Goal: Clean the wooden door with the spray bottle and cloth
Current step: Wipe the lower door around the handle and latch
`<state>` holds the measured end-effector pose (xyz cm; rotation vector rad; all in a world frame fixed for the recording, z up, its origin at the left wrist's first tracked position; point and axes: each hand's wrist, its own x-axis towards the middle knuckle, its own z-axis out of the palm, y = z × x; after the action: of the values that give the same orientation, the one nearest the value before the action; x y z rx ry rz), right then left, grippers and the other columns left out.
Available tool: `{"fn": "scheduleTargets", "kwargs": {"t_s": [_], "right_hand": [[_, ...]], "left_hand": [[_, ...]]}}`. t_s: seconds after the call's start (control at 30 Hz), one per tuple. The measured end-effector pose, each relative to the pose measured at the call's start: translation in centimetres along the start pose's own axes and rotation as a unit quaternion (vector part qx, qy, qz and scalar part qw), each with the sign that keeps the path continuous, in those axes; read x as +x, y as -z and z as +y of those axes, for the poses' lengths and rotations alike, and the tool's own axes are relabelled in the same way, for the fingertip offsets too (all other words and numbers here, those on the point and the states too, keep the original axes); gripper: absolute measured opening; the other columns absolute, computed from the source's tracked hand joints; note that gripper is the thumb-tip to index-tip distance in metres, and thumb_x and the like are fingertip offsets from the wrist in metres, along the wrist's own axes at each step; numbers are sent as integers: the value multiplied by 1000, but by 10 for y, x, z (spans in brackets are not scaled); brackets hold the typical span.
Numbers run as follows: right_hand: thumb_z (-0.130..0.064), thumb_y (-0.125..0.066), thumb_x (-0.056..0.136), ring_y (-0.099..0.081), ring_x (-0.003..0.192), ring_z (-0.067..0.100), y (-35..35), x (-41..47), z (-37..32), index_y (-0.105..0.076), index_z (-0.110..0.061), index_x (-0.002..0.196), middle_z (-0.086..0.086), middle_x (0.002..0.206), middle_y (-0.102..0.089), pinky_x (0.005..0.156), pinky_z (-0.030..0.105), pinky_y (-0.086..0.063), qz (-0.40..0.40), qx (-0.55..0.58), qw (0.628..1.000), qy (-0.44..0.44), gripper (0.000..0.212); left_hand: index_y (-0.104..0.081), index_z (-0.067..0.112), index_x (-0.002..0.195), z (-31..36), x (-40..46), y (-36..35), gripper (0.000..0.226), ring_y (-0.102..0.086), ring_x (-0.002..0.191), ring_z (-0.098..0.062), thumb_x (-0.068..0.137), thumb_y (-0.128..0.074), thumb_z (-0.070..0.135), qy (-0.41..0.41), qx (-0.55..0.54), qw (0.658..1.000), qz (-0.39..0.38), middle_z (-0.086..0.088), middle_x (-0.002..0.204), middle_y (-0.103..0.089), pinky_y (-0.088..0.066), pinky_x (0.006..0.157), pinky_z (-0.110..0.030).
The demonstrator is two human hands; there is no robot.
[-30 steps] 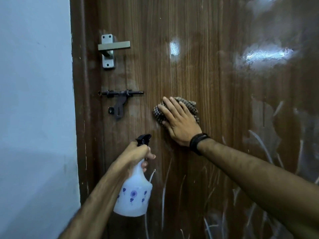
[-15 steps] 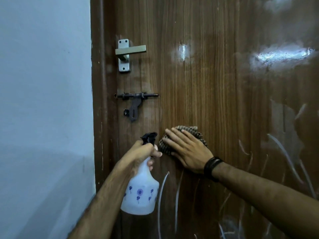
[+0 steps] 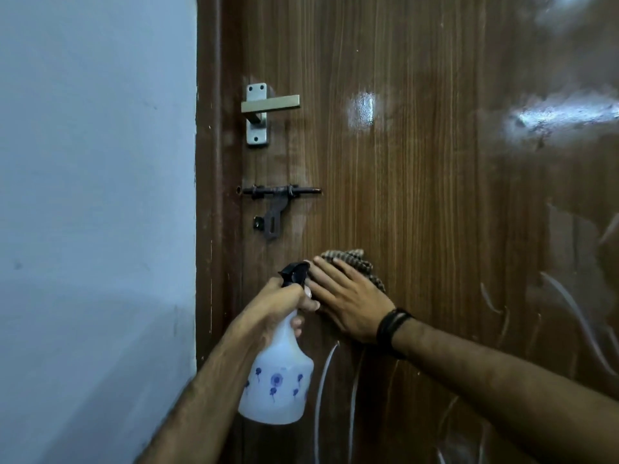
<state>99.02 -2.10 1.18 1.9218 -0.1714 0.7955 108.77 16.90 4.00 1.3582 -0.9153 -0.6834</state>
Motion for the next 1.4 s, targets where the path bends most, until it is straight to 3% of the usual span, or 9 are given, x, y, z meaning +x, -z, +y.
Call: {"fn": "scheduleTargets", "kwargs": {"t_s": [0.13, 0.33, 0.53, 0.7, 0.93, 1.03, 1.13, 1.27, 1.4], "right_hand": [[-42, -33, 104, -15, 153, 25, -2, -5, 1, -23, -18, 159, 9, 166, -13, 125, 40, -3, 11, 4, 1000, -21, 61], [-37, -39, 102, -19, 152, 26, 28, 50, 50, -28, -13, 157, 11, 165, -23, 124, 41, -6, 55, 51, 976, -207, 60], [-37, -32, 103, -16, 153, 26, 15, 49, 37, -27, -12, 157, 11, 166, -20, 125, 44, -9, 56, 46, 980, -184, 60], [-37, -35, 103, -16, 154, 25, -3, 31, -1, -27, -12, 158, 10, 166, -19, 122, 45, -17, 37, 47, 994, -92, 61], [-28, -48, 100, -27, 149, 31, 20, 95, 19, -33, -8, 153, 16, 158, -32, 124, 47, -18, 77, 112, 965, -224, 59], [-30, -42, 101, -29, 147, 32, 12, 92, 8, -35, -7, 152, 16, 154, -36, 122, 48, -17, 77, 73, 975, -194, 57], [-33, -30, 97, -29, 147, 32, -6, 67, -19, -36, -7, 152, 16, 155, -38, 121, 48, -16, 62, 11, 994, -92, 61], [-37, -46, 88, -29, 145, 29, -19, 21, -63, -46, -12, 149, 13, 153, -45, 122, 46, -4, 1, -13, 999, 33, 66], [-33, -32, 92, -39, 141, 28, -6, 44, -46, -48, -13, 145, 13, 148, -51, 121, 44, -11, 15, -12, 1000, 1, 59]], "left_hand": [[-50, 15, 114, 5, -11, 1, 35, -46, 44, -9, 88, -64, -4, -22, -18, 999, 19, -12, 91, -63, -43, 46, -27], [-55, 9, 97, 17, -1, 3, 18, -42, 42, -9, 88, -62, -6, -72, -77, 992, 64, -8, 79, -58, -42, 44, -27], [-54, 9, 82, 13, 6, -4, 17, -43, 40, -10, 87, -61, -5, -78, -21, 996, 44, -1, 56, -49, -41, 46, -28], [-60, 10, 91, 8, -8, 3, 16, -44, 42, -9, 89, -60, -6, -64, -26, 996, 47, 0, 59, -56, -41, 46, -27], [-59, 9, 93, 6, -11, 33, 14, -45, 45, -9, 89, -61, -4, -59, 16, 996, 60, 1, 64, -57, -44, 47, -27], [-58, 11, 93, 8, -12, 44, 17, -43, 46, -11, 87, -60, -5, -43, 25, 998, 35, -4, 72, -54, -41, 51, -27], [-59, 8, 97, 10, -12, 44, 16, -45, 47, -9, 88, -60, -5, -38, 27, 999, 26, -5, 76, -57, -43, 51, -28], [-57, 6, 101, 1, -17, 42, 19, -45, 45, -10, 87, -59, -5, -24, 2, 1000, 16, -11, 81, -58, -42, 46, -28], [-60, 9, 92, -8, -22, 44, 15, -44, 45, -9, 89, -58, -5, -12, -7, 999, 34, -6, 75, -58, -42, 47, -26]]}}
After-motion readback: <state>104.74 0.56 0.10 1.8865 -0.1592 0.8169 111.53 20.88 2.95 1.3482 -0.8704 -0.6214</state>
